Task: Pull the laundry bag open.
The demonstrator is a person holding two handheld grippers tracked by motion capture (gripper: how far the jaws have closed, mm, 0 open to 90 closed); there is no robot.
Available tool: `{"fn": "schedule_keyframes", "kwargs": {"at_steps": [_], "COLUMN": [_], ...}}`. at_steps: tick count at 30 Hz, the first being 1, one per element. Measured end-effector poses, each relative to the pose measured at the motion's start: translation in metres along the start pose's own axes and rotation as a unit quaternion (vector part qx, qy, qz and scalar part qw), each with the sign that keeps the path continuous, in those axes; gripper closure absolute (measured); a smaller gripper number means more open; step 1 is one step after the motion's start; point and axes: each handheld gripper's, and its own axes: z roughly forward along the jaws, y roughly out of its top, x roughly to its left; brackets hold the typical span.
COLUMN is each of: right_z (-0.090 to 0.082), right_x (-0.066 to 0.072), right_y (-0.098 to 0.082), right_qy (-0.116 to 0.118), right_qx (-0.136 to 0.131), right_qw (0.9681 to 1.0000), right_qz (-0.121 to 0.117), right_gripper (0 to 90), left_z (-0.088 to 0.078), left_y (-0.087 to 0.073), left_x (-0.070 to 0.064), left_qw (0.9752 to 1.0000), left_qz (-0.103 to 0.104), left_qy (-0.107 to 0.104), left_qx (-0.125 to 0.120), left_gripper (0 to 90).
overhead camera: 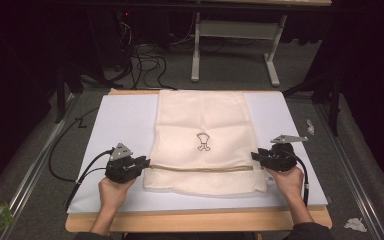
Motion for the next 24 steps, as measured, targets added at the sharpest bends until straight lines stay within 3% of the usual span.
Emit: {"fn": "schedule_keyframes", "kwargs": {"at_steps": [11, 24], "right_z": [-0.017, -0.038], "right_x": [-0.004, -0.021], "right_y": [0.001, -0.006], "right_qy": [-0.007, -0.019], "right_qx": [-0.040, -0.078], "right_qw": [0.9992, 0.9966], "right_qz": [-0.002, 0.022], "right_gripper": [74.9, 74.2], "left_z": [-0.009, -0.021], "left_y": [0.005, 0.008], "left_x": [0.003, 0.013], "left_qw": [0.9995, 0.9980], "left_qz": [-0.002, -0.013], "left_qy": [0.011, 0.032], "left_qx": [-0.030, -0.053], "left_gripper": [64.3, 61.2]}}
